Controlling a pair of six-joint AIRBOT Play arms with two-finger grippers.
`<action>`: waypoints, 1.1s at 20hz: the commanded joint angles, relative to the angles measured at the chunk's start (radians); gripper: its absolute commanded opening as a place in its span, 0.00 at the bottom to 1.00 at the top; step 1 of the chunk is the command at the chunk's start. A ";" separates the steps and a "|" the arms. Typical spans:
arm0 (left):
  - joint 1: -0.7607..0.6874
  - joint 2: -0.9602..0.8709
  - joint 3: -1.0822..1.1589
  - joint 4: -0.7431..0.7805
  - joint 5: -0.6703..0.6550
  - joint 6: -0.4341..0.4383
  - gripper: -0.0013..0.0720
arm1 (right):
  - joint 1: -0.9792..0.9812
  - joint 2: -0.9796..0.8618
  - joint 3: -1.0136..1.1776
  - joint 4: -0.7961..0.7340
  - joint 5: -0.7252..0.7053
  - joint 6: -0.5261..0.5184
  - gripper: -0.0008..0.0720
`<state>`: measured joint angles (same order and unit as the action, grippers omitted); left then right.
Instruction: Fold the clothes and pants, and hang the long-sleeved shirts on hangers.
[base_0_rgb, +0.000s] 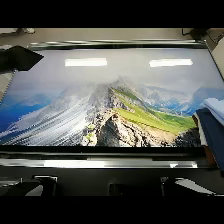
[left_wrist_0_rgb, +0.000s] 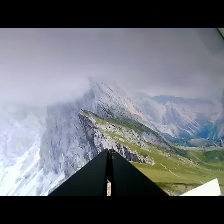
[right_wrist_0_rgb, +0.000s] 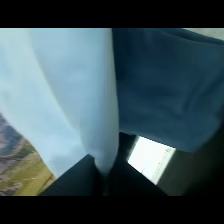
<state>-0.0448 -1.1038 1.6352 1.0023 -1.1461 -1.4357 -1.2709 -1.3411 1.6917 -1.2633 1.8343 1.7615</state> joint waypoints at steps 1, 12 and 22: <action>0.000 0.000 0.000 0.000 0.013 -0.004 0.05 | -0.003 0.035 -0.220 -0.253 -0.039 -0.057 0.06; 0.000 -0.021 0.001 -0.023 0.087 -0.003 0.04 | -0.002 0.035 -0.276 -0.123 -0.216 -0.139 0.98; -0.101 -0.256 0.050 0.702 -0.024 -0.368 0.37 | 0.700 0.005 0.206 0.058 -0.452 -0.233 0.96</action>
<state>-0.1364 -1.2655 1.6878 1.5173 -0.9886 -1.6531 -0.8349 -1.3140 1.8599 -1.0843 1.2957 1.4853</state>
